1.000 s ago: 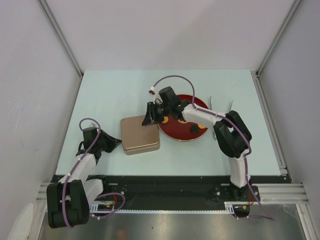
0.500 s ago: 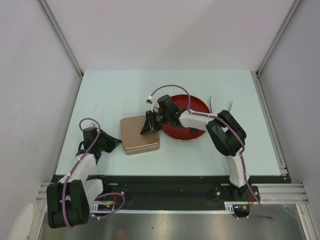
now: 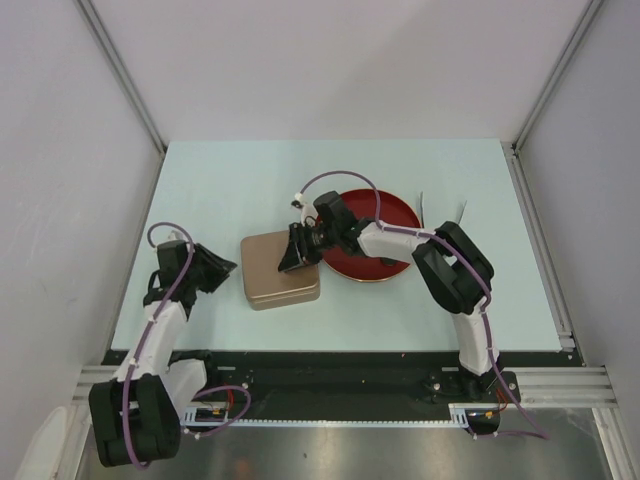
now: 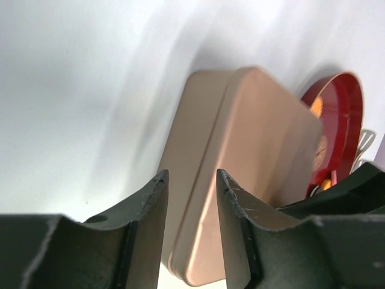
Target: Pack the cookies
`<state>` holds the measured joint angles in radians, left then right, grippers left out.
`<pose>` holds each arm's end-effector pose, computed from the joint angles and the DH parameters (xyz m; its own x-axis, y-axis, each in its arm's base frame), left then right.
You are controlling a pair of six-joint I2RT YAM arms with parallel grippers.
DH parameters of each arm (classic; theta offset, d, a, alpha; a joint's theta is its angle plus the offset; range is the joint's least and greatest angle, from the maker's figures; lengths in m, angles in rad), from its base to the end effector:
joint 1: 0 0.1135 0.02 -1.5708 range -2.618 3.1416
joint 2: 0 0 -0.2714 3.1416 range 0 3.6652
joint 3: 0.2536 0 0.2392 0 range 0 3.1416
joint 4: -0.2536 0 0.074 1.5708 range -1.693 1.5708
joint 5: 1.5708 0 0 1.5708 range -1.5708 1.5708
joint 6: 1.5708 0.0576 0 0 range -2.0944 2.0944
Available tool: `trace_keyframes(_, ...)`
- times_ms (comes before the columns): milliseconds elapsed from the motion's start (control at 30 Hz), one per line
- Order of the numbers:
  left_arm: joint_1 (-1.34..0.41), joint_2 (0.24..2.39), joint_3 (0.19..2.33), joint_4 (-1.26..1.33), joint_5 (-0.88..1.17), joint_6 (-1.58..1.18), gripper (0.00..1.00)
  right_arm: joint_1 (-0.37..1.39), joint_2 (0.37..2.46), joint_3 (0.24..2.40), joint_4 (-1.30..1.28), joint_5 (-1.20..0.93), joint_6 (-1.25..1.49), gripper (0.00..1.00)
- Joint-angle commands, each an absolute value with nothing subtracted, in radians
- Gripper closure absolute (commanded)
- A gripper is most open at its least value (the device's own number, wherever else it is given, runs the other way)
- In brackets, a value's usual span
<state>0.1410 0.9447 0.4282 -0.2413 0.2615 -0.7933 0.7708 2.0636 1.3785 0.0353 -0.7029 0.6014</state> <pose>0.1864 0.0114 0.1822 -0.5131 -0.7682 -0.3829 -0.4498 0.6206 -0.6423 0.3037 0.3469 0.1812 -0.8675 -0.2408 -0.4352 -0.4972 0.3941 0.7730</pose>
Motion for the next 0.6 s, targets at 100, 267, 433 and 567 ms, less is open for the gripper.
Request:
trace_keyframes(100,0.147,0.897,0.522,-0.341,0.156,-0.730,0.57,0.765,2.017,1.437,-0.118,-0.614,0.543,0.59)
trace_keyframes(267,0.147,0.885,0.523,-0.350,0.147,-0.724,0.56,0.749,1.950,1.462,-0.149,-0.568,0.532,0.56)
trace_keyframes(433,0.146,0.905,0.561,-0.370,0.149,-0.686,0.44,0.723,1.817,1.450,-0.224,-0.416,0.471,0.52)
trace_keyframes(567,0.144,0.908,0.589,-0.393,0.126,-0.672,0.40,0.692,1.648,1.407,-0.271,-0.293,0.431,0.46)
